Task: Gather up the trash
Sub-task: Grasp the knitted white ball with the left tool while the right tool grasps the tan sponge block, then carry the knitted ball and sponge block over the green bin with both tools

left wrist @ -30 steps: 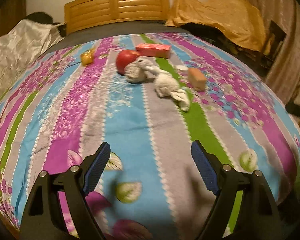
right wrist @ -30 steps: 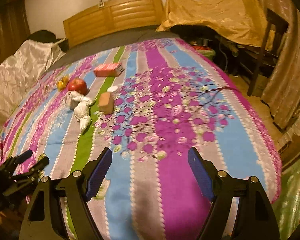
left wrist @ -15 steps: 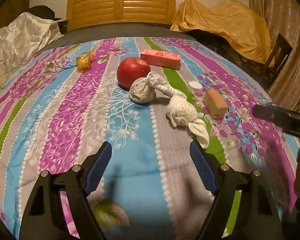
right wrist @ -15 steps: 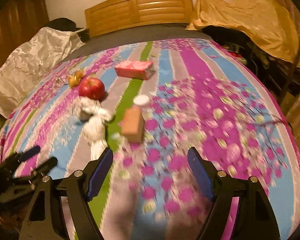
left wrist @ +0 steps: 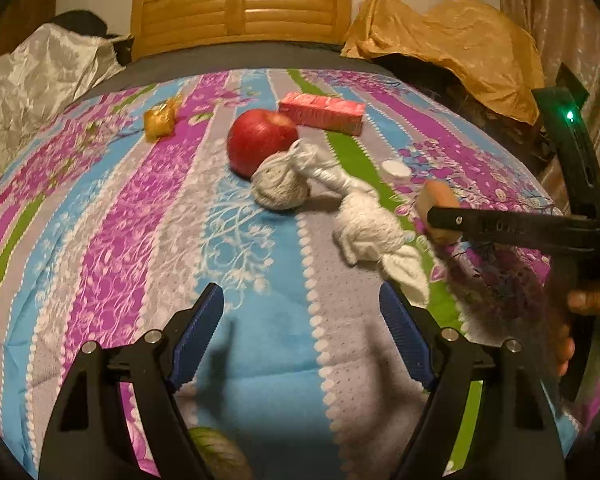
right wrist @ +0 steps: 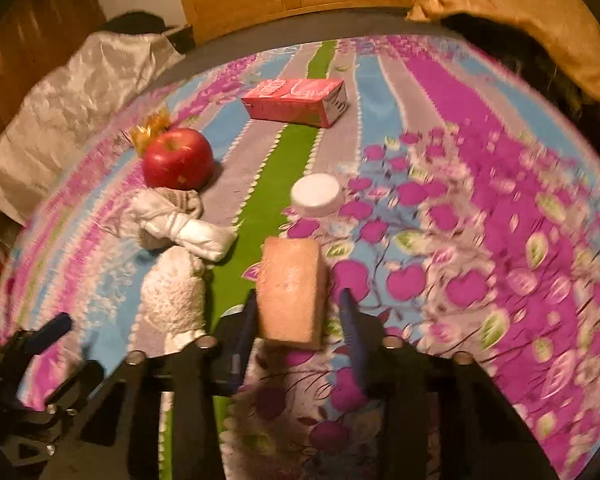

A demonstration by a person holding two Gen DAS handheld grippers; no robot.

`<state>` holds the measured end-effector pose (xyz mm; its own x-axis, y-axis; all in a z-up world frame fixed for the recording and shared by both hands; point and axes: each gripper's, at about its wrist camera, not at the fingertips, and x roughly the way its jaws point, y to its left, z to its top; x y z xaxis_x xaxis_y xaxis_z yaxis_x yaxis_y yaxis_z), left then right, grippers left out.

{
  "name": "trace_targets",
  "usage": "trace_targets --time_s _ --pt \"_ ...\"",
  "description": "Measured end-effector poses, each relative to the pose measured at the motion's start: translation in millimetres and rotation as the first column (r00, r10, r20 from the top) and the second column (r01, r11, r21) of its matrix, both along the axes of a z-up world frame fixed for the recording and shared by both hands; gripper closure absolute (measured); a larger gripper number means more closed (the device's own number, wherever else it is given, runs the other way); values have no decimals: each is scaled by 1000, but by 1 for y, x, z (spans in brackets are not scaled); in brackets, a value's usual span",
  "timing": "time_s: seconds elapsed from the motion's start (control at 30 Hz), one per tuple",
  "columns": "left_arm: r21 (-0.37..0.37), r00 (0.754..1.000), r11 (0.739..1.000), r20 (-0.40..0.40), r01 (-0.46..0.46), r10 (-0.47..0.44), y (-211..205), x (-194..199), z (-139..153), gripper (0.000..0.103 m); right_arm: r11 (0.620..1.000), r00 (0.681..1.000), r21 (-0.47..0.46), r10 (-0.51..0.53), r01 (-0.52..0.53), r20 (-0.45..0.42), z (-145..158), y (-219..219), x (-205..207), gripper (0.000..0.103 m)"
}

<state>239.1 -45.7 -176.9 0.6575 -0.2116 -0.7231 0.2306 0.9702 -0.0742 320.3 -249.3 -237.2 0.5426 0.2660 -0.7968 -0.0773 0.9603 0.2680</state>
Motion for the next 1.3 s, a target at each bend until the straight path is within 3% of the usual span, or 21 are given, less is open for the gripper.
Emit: trace_targets --time_s 0.13,0.37,0.6,0.77,0.83,0.87,0.9,0.97,1.07,1.3 --pt "-2 999 1000 17 28 -28 -14 5 3 26 999 1000 41 -11 10 28 7 -6 -10 76" --pt "-47 1000 999 0 17 -17 -18 20 5 26 977 980 164 -155 134 121 59 -60 -57 77" --pt "-97 998 994 -26 50 -52 -29 39 3 26 923 905 174 -375 344 201 122 -152 -135 76" --pt "-141 995 988 -77 56 -67 -49 60 -7 23 901 868 135 -433 412 244 145 -182 -170 76" --pt "-127 991 990 -110 58 -72 -60 68 -17 23 902 869 137 -431 410 242 146 -184 -174 76" --pt "-114 989 992 -131 59 -73 -63 70 -24 29 904 871 134 -428 407 241 145 -184 -177 76" --pt "-99 987 994 -147 49 -64 -64 73 -28 45 908 876 129 -419 399 237 143 -180 -177 76" --pt "-100 990 995 -134 19 -33 -58 70 -27 61 913 885 137 -406 383 228 140 -175 -178 76" --pt "-143 991 990 -130 13 -32 -40 58 -22 64 923 901 144 -380 356 211 131 -162 -172 76" --pt "-80 991 997 -135 5 -16 -1 4 -12 65 956 953 173 -263 236 152 104 -105 -159 76"
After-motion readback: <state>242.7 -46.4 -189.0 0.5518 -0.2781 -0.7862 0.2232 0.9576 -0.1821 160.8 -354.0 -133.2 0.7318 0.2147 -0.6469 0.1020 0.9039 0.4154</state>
